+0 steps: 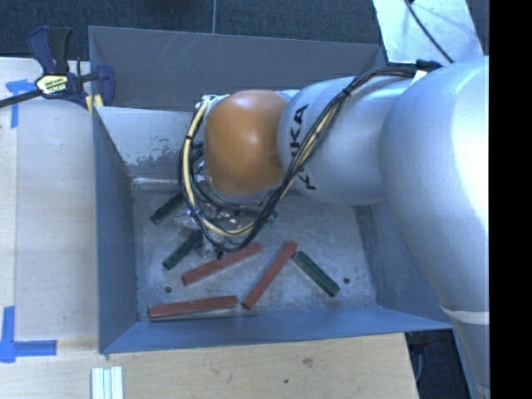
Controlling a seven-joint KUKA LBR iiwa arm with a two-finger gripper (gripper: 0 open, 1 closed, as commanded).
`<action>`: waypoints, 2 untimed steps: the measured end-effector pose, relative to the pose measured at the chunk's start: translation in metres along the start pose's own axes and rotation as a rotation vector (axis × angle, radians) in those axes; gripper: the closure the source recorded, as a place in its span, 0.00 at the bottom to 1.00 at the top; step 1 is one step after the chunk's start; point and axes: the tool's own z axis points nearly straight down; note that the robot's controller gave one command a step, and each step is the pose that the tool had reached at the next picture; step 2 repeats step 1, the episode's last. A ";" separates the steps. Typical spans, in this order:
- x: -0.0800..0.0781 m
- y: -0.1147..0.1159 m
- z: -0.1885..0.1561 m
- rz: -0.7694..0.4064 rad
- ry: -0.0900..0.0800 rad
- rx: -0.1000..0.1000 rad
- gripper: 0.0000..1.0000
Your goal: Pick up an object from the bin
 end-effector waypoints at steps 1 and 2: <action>-0.002 -0.001 -0.142 -0.059 -0.008 0.007 1.00; -0.002 -0.001 -0.142 -0.059 -0.008 0.007 1.00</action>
Offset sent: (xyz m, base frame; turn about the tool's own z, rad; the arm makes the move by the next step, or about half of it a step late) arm -0.0005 -0.0001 0.1361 -0.0619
